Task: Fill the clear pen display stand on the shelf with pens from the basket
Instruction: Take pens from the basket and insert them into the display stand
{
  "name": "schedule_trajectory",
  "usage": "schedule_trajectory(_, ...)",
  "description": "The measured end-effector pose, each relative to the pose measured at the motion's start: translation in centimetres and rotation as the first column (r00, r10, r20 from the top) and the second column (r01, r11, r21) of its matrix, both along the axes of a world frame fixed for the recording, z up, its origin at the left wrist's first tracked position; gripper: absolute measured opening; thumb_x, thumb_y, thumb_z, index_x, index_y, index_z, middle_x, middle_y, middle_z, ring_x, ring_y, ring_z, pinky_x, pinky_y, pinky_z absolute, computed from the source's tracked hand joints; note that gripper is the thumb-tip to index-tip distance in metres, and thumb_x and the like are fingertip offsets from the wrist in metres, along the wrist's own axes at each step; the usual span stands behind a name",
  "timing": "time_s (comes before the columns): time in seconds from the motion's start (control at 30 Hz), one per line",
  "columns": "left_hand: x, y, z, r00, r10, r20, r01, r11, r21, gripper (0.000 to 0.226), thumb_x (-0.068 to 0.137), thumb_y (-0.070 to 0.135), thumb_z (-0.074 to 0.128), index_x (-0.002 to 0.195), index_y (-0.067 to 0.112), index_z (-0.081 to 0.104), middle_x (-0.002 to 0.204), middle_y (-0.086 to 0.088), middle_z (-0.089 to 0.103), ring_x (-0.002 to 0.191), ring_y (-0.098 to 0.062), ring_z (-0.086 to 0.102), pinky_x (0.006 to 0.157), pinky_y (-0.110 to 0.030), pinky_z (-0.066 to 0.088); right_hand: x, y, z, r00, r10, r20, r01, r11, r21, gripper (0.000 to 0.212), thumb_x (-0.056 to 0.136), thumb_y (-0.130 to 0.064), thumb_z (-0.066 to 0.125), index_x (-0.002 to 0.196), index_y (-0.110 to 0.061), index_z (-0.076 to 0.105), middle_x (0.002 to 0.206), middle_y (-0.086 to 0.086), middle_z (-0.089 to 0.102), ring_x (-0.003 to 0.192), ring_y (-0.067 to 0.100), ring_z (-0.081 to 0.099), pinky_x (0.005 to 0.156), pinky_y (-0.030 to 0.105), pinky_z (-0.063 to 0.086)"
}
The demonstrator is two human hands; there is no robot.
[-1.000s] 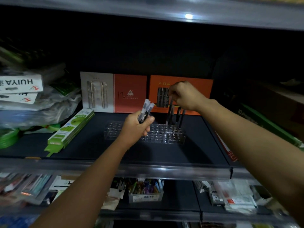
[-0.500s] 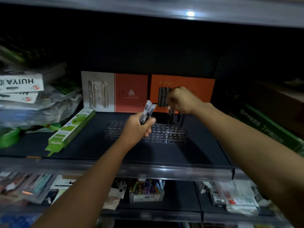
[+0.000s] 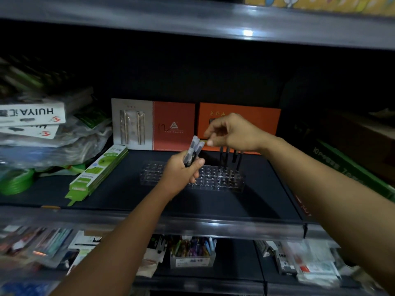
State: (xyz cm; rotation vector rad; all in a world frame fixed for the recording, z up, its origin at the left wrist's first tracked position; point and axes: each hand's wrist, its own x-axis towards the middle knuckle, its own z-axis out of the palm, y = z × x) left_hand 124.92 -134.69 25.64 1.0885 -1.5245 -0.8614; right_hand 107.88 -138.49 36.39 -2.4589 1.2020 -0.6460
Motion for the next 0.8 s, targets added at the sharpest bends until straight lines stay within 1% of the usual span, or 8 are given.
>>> schedule_trajectory(0.07,-0.1,0.2,0.1,1.0,0.003,-0.007,-0.003,1.0,-0.002,0.01,0.09,0.017,0.061,0.081,0.017,0.058,0.056,-0.003,0.057,0.043,-0.009,0.05,0.046,-0.019,0.044,0.6,0.9,0.6,0.999,0.044,0.018,-0.045,0.998,0.037,0.014,0.082,-0.014,0.075,0.095,-0.009,0.072,0.077,-0.005,0.067,0.064,-0.005,0.058,0.058,0.008,0.045)
schedule_trajectory(0.23,0.0,0.7,0.6,0.999,0.008,-0.042,-0.008,1.0,0.002,0.01,0.09,0.016,0.061,0.08,0.016,0.058,0.056,-0.004,0.057,0.042,-0.009,0.05,0.045,-0.019,0.044,1.5,1.6,1.3,0.997,0.065,-0.042,-0.066,0.997,-0.029,0.006,0.084,-0.016,0.073,0.088,-0.012,0.072,0.072,-0.014,0.063,0.062,-0.01,0.057,0.057,0.006,0.042)
schedule_trajectory(0.4,0.4,1.2,1.3,0.998,0.008,-0.063,-0.008,1.0,0.001,0.012,0.089,0.015,0.062,0.078,0.014,0.058,0.055,-0.004,0.056,0.04,-0.007,0.049,0.044,-0.018,0.044,1.8,2.1,1.4,0.999,0.035,-0.019,-0.035,0.999,-0.018,0.008,0.087,-0.017,0.069,0.081,-0.012,0.066,0.075,-0.003,0.067,0.061,0.0,0.059,0.056,0.024,0.05)
schedule_trajectory(0.47,0.5,1.3,1.4,0.998,0.01,-0.065,-0.01,1.0,0.001,0.012,0.089,0.015,0.062,0.078,0.013,0.058,0.055,-0.004,0.056,0.039,-0.006,0.049,0.043,-0.017,0.043,1.9,2.2,1.7,0.998,0.012,0.057,-0.011,1.0,-0.02,0.01,0.084,-0.014,0.067,0.08,-0.006,0.063,0.079,0.012,0.069,0.065,0.017,0.066,0.057,0.038,0.053)
schedule_trajectory(0.53,0.7,1.3,1.2,0.998,0.016,-0.054,-0.016,1.0,0.0,0.01,0.089,0.015,0.063,0.08,0.012,0.059,0.055,-0.004,0.056,0.04,-0.006,0.049,0.044,-0.018,0.044,1.8,2.0,2.1,0.988,-0.015,0.155,0.02,0.999,-0.034,0.015,0.078,-0.016,0.066,0.075,-0.003,0.059,0.083,0.025,0.068,0.08,0.04,0.068,0.065,0.05,0.054)
schedule_trajectory(0.63,1.0,1.3,1.0,0.999,0.024,-0.036,-0.024,1.0,0.006,0.011,0.089,0.017,0.063,0.079,0.014,0.059,0.055,-0.003,0.056,0.042,-0.009,0.05,0.046,-0.019,0.045,1.5,1.9,2.8,0.961,-0.063,0.269,0.066,0.998,0.0,0.02,0.074,-0.015,0.065,0.074,0.003,0.057,0.08,0.034,0.064,0.082,0.051,0.064,0.067,0.058,0.053)
schedule_trajectory(0.73,1.1,1.2,1.0,0.999,0.027,-0.028,-0.027,1.0,0.009,0.011,0.089,0.016,0.063,0.079,0.014,0.058,0.055,-0.003,0.056,0.043,-0.009,0.05,0.047,-0.019,0.045,1.5,2.0,3.6,0.928,-0.12,0.352,0.132,0.991,-0.011,0.016,0.077,-0.005,0.066,0.08,0.009,0.06,0.072,0.027,0.062,0.067,0.037,0.063,0.065,0.047,0.052)
schedule_trajectory(0.8,1.3,1.2,0.9,0.999,0.03,-0.025,-0.03,0.999,0.013,0.011,0.089,0.015,0.062,0.079,0.015,0.058,0.056,-0.003,0.056,0.043,-0.008,0.049,0.047,-0.019,0.046,1.4,2.0,4.3,0.892,-0.163,0.421,0.183,0.983,-0.009,0.013,0.078,-0.002,0.065,0.084,0.009,0.062,0.077,0.021,0.069,0.067,0.026,0.066,0.066,0.041,0.052)
